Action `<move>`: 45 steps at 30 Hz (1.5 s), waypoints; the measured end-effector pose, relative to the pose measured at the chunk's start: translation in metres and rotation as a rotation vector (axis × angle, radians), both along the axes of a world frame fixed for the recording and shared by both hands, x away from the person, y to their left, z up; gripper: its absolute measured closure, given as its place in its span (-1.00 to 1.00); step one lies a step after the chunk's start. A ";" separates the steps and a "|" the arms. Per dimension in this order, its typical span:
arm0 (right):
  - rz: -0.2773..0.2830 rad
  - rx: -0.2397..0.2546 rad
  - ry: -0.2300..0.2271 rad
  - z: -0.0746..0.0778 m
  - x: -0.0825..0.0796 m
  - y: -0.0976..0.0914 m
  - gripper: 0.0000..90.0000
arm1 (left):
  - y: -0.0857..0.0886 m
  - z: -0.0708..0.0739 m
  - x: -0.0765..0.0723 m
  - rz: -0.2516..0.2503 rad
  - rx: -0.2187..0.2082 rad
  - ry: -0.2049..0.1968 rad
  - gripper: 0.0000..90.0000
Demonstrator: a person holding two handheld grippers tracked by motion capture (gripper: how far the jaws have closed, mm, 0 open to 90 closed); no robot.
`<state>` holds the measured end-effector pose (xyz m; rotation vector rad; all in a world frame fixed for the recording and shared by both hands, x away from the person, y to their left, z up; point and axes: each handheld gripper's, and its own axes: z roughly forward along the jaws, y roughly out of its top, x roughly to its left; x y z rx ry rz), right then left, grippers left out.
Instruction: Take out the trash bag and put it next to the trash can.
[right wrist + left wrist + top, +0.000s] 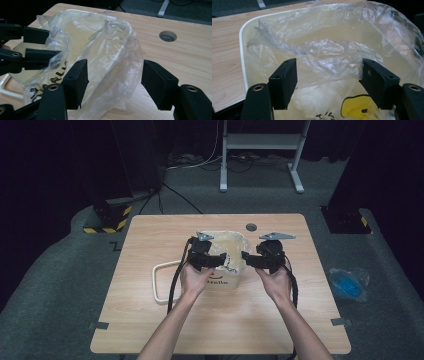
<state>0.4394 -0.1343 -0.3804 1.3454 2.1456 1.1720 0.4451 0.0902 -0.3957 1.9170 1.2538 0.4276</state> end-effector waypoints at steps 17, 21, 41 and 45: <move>0.047 0.005 0.013 0.002 0.000 0.021 -0.15 | -0.003 -0.002 0.000 -0.005 0.015 0.002 -0.31; 0.054 0.023 0.016 0.003 0.001 0.022 -0.15 | -0.003 -0.002 -0.001 -0.008 0.014 0.002 -0.31; 0.068 0.021 0.047 0.002 0.007 0.037 -0.14 | -0.005 -0.004 -0.005 -0.020 0.030 -0.010 -0.31; 0.067 0.021 0.055 0.001 0.010 0.039 -0.14 | -0.004 -0.005 -0.005 -0.021 0.038 -0.009 -0.31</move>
